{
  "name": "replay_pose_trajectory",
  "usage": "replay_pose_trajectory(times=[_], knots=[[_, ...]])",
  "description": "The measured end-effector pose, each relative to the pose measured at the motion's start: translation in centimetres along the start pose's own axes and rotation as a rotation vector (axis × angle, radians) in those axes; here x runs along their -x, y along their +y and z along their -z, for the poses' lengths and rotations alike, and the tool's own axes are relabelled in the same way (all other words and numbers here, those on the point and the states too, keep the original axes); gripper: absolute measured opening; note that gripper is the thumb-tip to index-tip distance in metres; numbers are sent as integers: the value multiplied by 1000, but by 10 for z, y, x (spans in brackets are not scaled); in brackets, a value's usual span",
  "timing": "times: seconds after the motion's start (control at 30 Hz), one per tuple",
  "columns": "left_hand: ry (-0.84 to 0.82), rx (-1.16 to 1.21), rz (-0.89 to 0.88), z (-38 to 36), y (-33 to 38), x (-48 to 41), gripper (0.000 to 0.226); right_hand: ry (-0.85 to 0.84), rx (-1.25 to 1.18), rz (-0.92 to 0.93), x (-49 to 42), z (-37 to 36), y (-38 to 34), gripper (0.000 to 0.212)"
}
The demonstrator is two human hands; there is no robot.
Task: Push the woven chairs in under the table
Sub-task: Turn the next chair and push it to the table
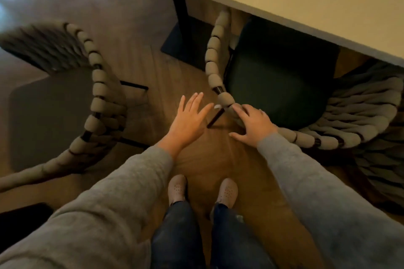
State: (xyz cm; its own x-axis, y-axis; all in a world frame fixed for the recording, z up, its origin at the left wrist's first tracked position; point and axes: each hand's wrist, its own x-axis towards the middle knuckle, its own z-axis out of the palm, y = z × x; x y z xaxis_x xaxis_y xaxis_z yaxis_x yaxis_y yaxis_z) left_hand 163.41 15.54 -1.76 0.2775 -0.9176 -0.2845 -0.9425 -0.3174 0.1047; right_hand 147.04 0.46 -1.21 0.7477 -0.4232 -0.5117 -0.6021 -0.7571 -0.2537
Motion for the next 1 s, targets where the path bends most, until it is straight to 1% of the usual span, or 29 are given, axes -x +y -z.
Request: replay_pose_trajectory(times=[0.13,0.23,0.3,0.37,0.57,0.63,0.7,0.8,0.9,0.97,1.0], knots=[[64,-21,287,-4,-70,70,75,67,125,179,-26,5,-80,89],[99,-10,409,-7,-123,125,79,81,210,323,-46,2,-146,89],[120,18,450,-11,-159,162,81,88,251,398,-58,-2,-196,89],[104,50,452,-15,-192,193,85,80,275,450,-68,-7,-241,90],[-102,135,527,-37,-292,274,101,49,473,615,-97,-39,-356,96],[-166,172,525,-45,-310,285,108,37,554,647,-107,-43,-380,99],[-221,221,510,-53,-320,291,110,-8,675,659,-121,-46,-404,97],[-189,272,475,-61,-324,281,103,-34,850,679,-148,-39,-424,91],[-136,376,463,-63,-319,257,97,-53,989,721,-180,-27,-436,79],[-141,459,496,-64,-308,236,95,-91,1079,735,-200,-19,-439,75],[-139,491,540,-66,-301,226,93,-103,1124,744,-210,-16,-439,75]])
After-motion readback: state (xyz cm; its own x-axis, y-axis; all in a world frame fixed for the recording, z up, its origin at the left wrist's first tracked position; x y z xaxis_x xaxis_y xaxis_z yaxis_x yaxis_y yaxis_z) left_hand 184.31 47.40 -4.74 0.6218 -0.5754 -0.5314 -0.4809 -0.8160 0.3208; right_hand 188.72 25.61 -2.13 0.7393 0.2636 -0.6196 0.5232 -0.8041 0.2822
